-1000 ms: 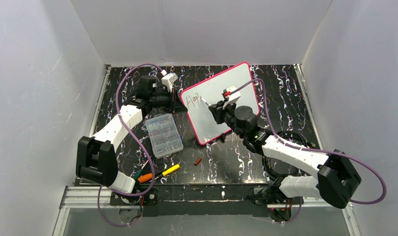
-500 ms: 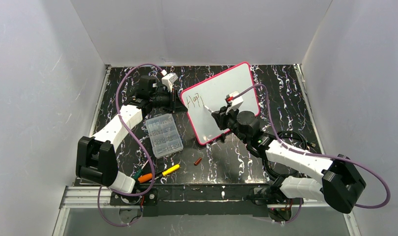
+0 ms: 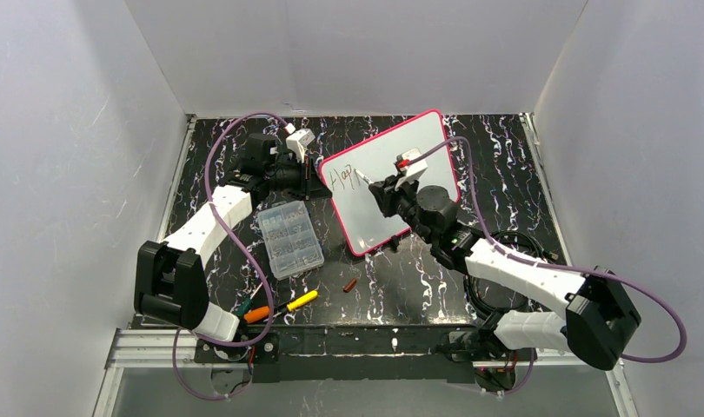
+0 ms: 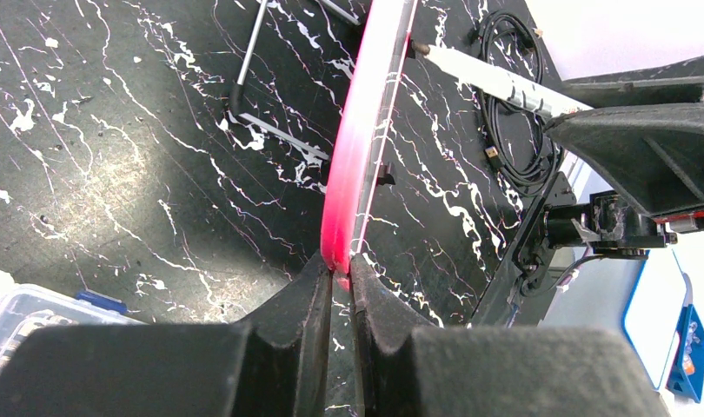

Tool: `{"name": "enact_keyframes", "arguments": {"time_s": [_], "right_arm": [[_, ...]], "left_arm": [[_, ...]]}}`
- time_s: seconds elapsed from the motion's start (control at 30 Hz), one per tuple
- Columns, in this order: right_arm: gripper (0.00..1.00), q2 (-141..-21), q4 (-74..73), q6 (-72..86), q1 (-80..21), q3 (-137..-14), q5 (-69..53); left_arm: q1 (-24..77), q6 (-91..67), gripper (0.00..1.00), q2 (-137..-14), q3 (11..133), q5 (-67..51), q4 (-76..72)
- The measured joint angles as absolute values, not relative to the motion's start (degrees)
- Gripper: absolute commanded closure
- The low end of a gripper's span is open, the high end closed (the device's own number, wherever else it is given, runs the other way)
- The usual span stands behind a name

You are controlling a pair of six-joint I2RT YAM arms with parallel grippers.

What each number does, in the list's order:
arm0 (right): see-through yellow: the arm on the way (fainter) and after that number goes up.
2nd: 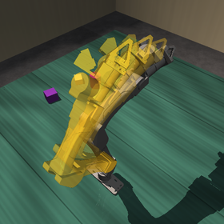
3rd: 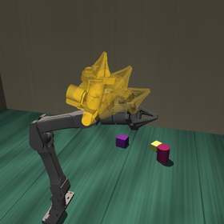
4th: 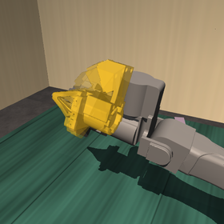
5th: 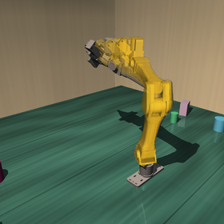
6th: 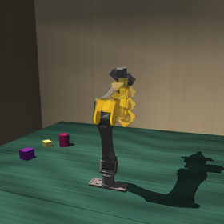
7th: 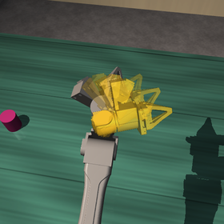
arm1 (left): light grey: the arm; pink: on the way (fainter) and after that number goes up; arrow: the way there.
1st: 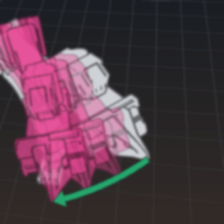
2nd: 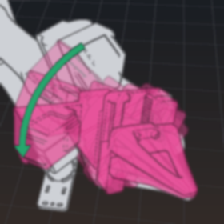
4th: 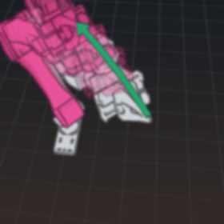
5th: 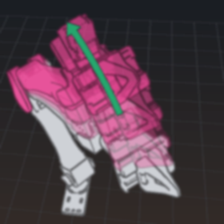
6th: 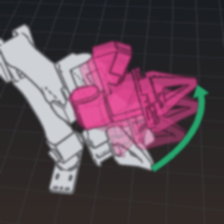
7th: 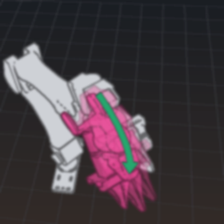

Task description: Write a sentence on the whiteboard

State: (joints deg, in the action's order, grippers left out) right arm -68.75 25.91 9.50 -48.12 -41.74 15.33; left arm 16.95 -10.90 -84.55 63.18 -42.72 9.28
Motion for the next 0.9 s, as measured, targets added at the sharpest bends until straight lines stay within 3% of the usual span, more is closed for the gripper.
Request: {"name": "enact_keyframes", "arguments": {"time_s": [0.9], "right_arm": [[0.99, -72.10, 28.93, 8.58, -48.45, -43.42, 18.92]], "left_arm": [[16.95, -10.87, 1.00, -84.55, 63.18, -42.41, 9.28]]}}
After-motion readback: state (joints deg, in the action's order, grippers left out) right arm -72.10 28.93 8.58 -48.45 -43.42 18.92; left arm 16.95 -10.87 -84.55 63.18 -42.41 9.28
